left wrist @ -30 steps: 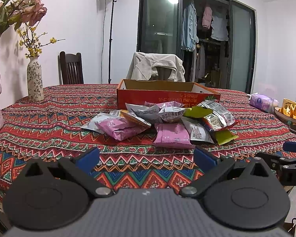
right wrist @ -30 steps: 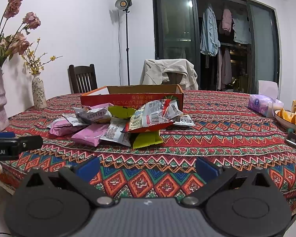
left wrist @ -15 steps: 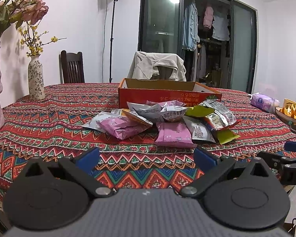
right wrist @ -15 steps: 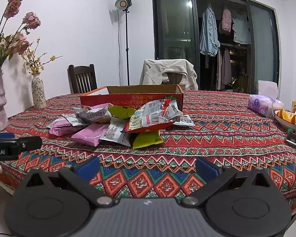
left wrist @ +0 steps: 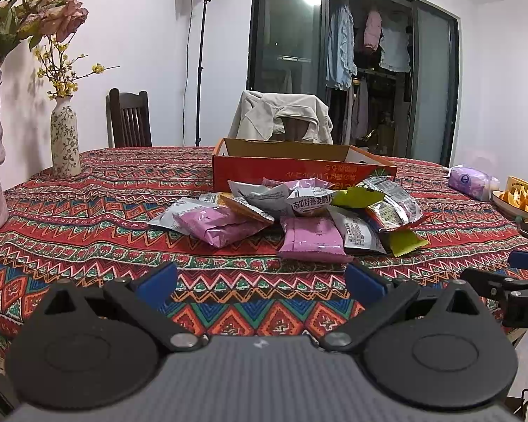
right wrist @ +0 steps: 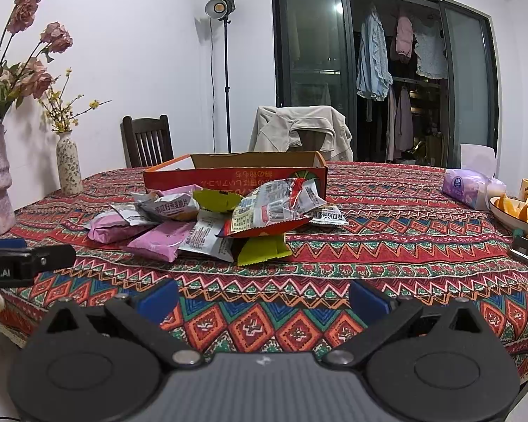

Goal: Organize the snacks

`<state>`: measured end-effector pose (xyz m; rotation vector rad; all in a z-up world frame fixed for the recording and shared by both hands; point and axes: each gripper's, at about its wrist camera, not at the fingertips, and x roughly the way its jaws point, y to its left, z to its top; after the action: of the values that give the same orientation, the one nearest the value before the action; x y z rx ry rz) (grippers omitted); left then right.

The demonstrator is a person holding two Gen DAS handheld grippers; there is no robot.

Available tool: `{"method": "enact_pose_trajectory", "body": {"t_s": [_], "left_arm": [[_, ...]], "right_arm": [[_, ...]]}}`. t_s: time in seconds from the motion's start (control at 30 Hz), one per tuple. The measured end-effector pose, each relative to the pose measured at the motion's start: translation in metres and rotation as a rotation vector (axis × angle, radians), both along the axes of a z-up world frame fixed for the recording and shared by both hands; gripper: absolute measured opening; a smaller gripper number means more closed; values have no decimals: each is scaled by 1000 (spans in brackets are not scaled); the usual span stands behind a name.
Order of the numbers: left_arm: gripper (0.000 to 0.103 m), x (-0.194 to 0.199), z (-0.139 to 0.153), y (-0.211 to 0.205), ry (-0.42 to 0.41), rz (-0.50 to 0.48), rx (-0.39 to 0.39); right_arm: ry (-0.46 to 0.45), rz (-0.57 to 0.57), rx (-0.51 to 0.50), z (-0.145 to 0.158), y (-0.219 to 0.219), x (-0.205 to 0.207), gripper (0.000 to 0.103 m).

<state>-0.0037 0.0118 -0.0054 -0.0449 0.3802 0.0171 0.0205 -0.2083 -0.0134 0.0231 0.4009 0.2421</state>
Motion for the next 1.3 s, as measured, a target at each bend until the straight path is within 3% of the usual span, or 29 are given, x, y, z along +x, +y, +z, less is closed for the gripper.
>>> {"method": "enact_pose_trajectory", "body": {"t_s": [1.0, 1.3], "left_arm": [[103, 1, 6, 0, -10, 5, 1], [103, 24, 11, 8, -14, 24, -1]], "right_arm": [[-9, 0, -4, 5, 3, 1, 103], [-1, 24, -12, 10, 15, 29, 102]]}}
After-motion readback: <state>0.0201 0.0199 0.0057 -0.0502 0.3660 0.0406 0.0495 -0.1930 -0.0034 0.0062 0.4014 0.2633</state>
